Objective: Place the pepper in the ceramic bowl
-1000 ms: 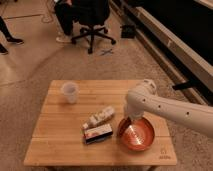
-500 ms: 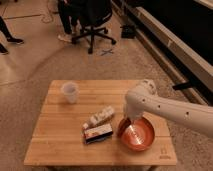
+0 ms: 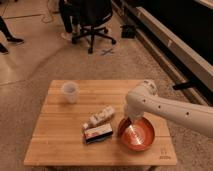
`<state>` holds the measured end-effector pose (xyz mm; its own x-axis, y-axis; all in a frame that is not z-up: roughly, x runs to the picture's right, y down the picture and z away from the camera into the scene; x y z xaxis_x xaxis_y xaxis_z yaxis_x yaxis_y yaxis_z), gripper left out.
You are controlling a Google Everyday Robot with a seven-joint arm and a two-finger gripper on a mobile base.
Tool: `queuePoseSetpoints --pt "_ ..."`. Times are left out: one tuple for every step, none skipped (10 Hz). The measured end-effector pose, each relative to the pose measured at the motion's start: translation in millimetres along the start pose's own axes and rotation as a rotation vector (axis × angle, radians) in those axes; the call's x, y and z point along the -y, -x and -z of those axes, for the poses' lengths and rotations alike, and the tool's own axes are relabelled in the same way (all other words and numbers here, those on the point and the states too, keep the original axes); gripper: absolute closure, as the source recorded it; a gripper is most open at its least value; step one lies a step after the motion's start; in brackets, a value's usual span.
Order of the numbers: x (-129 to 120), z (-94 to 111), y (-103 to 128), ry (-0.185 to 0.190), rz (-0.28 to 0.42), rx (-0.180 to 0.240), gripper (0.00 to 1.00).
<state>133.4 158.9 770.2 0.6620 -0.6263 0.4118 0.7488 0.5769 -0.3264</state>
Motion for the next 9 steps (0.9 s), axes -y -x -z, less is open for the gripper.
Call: queuePoseSetpoints --pt "-14 -1 -7 0.003 -0.004 -0.028 0.73" --pt "-23 0 -16 -0.001 -0.009 -0.023 0.73" --pt "-25 1 -17 -0.004 -0.012 -0.01 0.73" --pt "-24 0 -16 0.003 -0.014 -0.013 0.73" --pt "-17 -1 -10 0.009 -0.022 -0.019 0.73" --pt "-14 -2 -6 0.011 -0.02 -0.025 0.73" --pt "-16 -2 -8 0.009 -0.022 -0.027 0.73" --pt "-20 0 -11 0.004 -0.028 -0.028 0.73" --pt "-22 1 -15 0.006 -0.031 -0.023 0.73"
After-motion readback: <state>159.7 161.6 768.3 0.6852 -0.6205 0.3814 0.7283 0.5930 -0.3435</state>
